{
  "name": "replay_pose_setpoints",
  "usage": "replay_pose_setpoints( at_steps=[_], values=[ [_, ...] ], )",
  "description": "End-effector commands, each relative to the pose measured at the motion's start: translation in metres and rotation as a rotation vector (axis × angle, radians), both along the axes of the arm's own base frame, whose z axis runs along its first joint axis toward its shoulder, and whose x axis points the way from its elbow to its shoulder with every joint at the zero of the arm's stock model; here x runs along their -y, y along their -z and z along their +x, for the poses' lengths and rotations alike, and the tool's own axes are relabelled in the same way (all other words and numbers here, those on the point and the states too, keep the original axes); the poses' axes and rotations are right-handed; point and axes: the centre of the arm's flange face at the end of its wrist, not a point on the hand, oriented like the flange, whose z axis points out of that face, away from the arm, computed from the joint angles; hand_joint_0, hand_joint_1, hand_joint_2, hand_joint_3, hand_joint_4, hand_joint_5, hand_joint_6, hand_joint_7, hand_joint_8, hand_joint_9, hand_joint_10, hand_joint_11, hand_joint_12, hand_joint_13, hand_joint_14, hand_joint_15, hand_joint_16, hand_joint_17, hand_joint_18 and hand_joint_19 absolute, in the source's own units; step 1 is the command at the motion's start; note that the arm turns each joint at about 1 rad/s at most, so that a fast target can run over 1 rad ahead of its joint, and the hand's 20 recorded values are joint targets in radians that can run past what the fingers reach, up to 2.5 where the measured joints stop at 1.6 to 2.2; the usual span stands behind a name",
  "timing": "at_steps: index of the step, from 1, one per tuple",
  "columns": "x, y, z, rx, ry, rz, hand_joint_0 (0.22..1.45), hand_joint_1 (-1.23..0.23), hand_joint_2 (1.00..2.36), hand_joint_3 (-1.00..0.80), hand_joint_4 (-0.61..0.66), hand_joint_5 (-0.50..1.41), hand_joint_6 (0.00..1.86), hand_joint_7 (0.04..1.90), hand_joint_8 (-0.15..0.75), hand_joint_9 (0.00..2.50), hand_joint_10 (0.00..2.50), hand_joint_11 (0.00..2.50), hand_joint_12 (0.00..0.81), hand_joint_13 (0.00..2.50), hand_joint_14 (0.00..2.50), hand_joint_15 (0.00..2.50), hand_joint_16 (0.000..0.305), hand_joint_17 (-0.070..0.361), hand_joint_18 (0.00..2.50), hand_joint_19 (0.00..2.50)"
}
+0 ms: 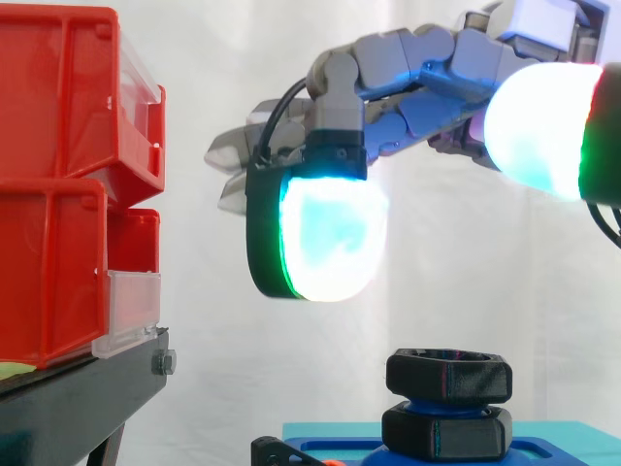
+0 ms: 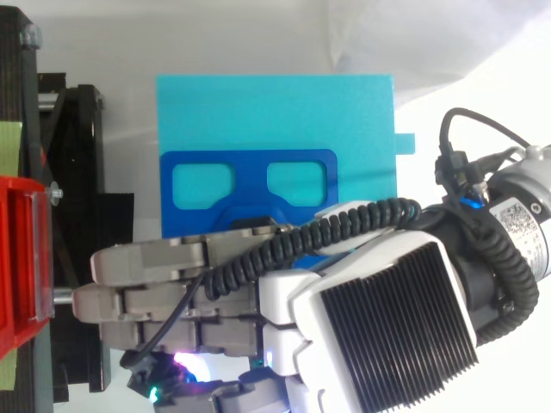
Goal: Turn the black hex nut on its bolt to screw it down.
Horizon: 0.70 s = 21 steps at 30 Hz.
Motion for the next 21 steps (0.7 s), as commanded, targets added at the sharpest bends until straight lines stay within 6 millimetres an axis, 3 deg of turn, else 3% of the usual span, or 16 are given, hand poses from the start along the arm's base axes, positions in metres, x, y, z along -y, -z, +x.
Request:
replay_pose_setpoints(
  at_steps=[1,8,21],
  values=[
    [-0.003,0.004,-0.002,-0.029,0.002,-0.008,0.53,-0.12,1.00,-0.50,0.28,-0.07,0.50,1.19,0.280,0.66,0.00,0.00,0.347,0.45,0.00,0.00,0.054,0.123,0.26,0.03],
    [-0.002,0.017,-0.008,-0.054,0.007,-0.012,0.53,-0.12,1.00,-0.50,0.29,-0.07,0.50,1.18,0.281,0.66,0.00,0.00,0.347,0.45,0.00,0.00,0.054,0.122,0.26,0.02],
    [0.012,0.021,-0.009,-0.035,0.025,-0.008,0.53,-0.13,1.00,-0.50,0.28,-0.07,0.50,1.18,0.281,0.67,0.00,0.00,0.347,0.45,0.00,0.00,0.054,0.122,0.26,0.02]
  ],
)
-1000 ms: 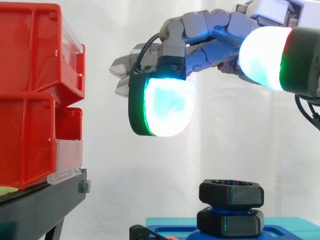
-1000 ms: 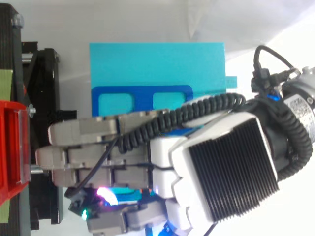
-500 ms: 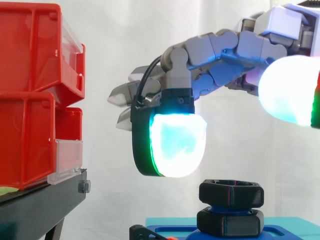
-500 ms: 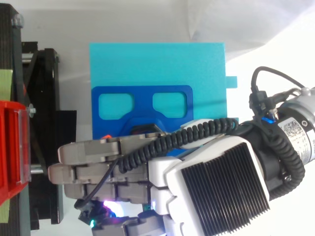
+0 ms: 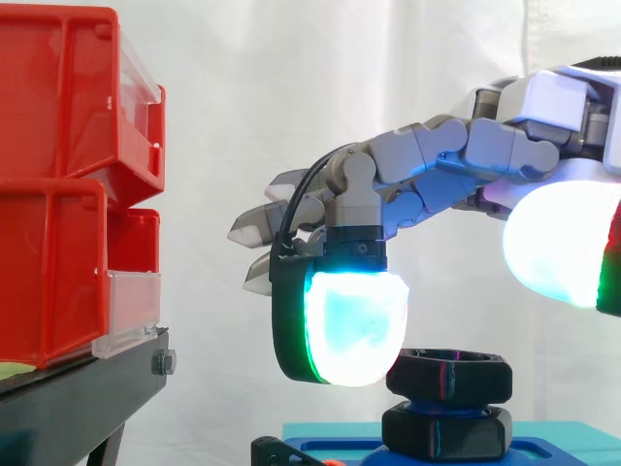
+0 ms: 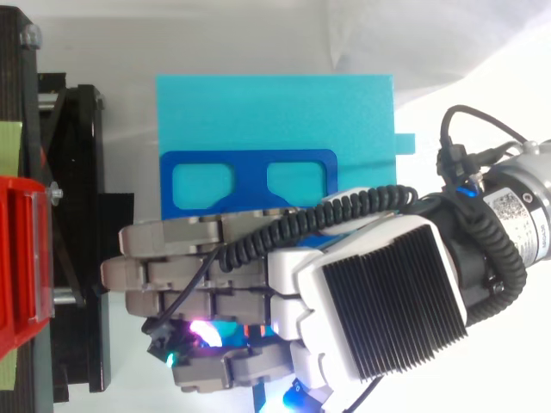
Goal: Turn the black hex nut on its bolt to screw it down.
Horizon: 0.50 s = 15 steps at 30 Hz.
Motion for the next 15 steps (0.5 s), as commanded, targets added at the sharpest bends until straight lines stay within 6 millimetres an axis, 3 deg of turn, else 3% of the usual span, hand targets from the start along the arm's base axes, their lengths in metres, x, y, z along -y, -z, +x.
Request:
replay_pose_setpoints(
  at_steps=[1,4,6,8,9,15],
  values=[
    [0.003,0.000,0.000,0.000,0.002,-0.001,0.53,-0.13,1.00,-0.50,0.27,-0.08,0.50,1.18,0.281,0.67,0.00,0.00,0.347,0.45,0.00,0.00,0.054,0.122,0.26,0.02],
    [0.003,0.001,0.000,0.002,0.002,-0.005,0.53,-0.13,1.00,-0.50,0.26,-0.08,0.50,1.17,0.280,0.67,0.00,0.00,0.347,0.45,0.00,0.00,0.054,0.122,0.26,0.02],
    [0.003,0.019,0.003,-0.020,0.001,-0.006,0.53,-0.13,1.00,-0.50,0.26,-0.08,0.50,1.17,0.280,0.67,0.00,0.00,0.347,0.45,0.00,0.00,0.054,0.122,0.26,0.02],
    [0.003,0.024,0.004,-0.020,0.001,-0.005,0.53,-0.13,1.00,-0.50,0.26,-0.08,0.50,1.17,0.281,0.67,0.00,0.00,0.346,0.45,0.00,0.00,0.054,0.122,0.26,0.02],
    [0.004,0.040,0.008,-0.026,-0.001,-0.004,0.53,-0.13,1.00,-0.50,0.26,-0.08,0.50,1.17,0.281,0.67,0.00,0.00,0.346,0.45,0.00,0.00,0.054,0.122,0.26,0.02],
    [0.000,0.018,0.017,-0.025,-0.026,0.023,0.53,-0.13,1.00,-0.50,0.27,-0.08,0.50,1.18,0.281,0.67,0.00,0.01,0.346,0.45,0.00,0.00,0.054,0.122,0.26,0.03]
  ],
)
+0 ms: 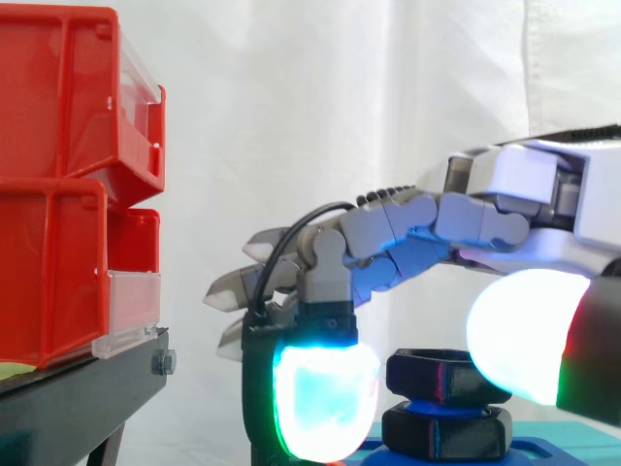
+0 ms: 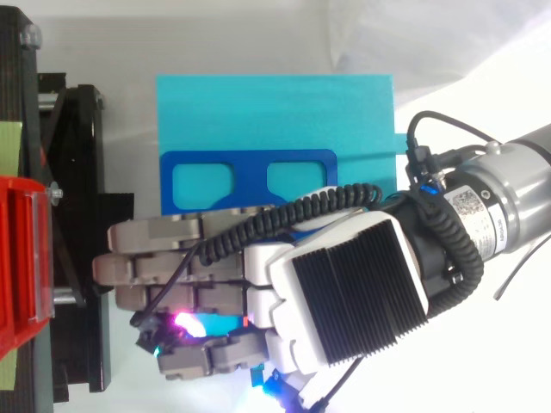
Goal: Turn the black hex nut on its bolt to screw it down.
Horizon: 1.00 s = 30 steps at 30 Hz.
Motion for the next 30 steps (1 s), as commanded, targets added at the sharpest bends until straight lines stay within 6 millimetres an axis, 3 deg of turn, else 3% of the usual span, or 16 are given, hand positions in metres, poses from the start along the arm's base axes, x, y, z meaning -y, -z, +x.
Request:
replay_pose_setpoints(
  at_steps=[1,8,17,30],
  values=[
    [0.000,-0.009,0.003,-0.041,-0.017,0.004,0.53,-0.13,1.00,-0.50,0.27,-0.08,0.50,1.18,0.280,0.67,0.00,0.00,0.347,0.46,0.00,0.00,0.054,0.122,0.26,0.03],
    [-0.001,-0.013,0.005,-0.038,-0.011,-0.011,0.53,-0.13,1.00,-0.50,0.27,-0.08,0.50,1.20,0.278,0.67,0.00,0.00,0.344,0.46,0.00,0.00,0.054,0.121,0.27,0.01],
    [0.004,-0.014,0.005,-0.030,-0.007,-0.019,0.53,-0.14,1.00,-0.50,0.23,-0.06,0.50,1.42,0.281,0.67,0.00,0.00,0.344,0.47,0.00,0.00,0.053,0.120,0.27,0.03],
    [0.020,-0.016,0.004,-0.009,-0.020,-0.024,0.53,-0.15,1.00,-0.50,0.20,-0.08,0.65,1.25,0.281,0.69,0.00,0.04,0.344,0.47,0.00,0.00,0.053,0.120,0.29,0.03]
  ],
)
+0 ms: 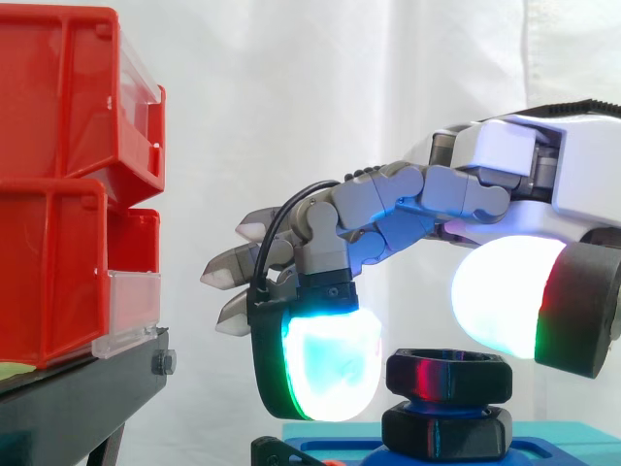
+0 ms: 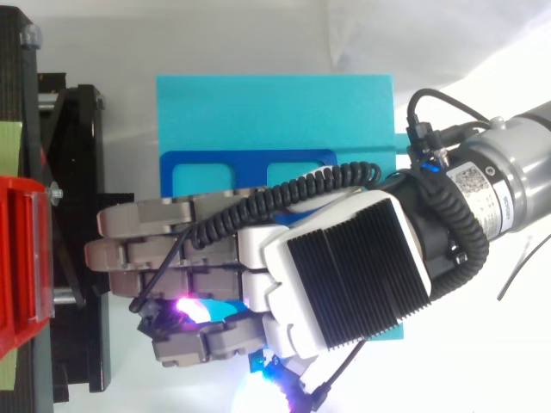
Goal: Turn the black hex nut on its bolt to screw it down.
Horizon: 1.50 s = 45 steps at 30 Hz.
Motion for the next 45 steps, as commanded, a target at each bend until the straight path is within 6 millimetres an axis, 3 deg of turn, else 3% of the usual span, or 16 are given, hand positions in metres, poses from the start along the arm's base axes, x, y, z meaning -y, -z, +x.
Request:
replay_pose_setpoints(
  at_steps=[1,15,40,45],
  values=[
    [0.005,-0.001,-0.001,0.004,-0.005,-0.002,0.53,-0.15,1.00,-0.50,0.20,-0.08,0.66,1.23,0.283,0.69,0.00,0.04,0.343,0.48,0.00,0.00,0.053,0.120,0.29,0.03],
    [0.031,0.000,-0.006,0.004,-0.024,-0.012,0.53,-0.16,1.00,-0.50,0.16,-0.11,0.80,1.16,0.287,0.74,0.00,0.12,0.342,0.50,0.00,0.00,0.053,0.119,0.31,0.04],
    [0.077,-0.008,-0.010,0.075,-0.037,-0.017,0.53,-0.15,1.00,-0.50,0.17,-0.11,0.82,1.12,0.290,0.78,0.01,0.17,0.345,0.52,0.00,0.00,0.053,0.119,0.32,0.06],
    [0.077,-0.014,-0.007,0.087,-0.050,0.005,0.53,-0.15,1.00,-0.50,0.18,-0.10,0.79,1.12,0.289,0.78,0.01,0.17,0.345,0.52,0.00,0.00,0.053,0.119,0.33,0.06]
  ],
)
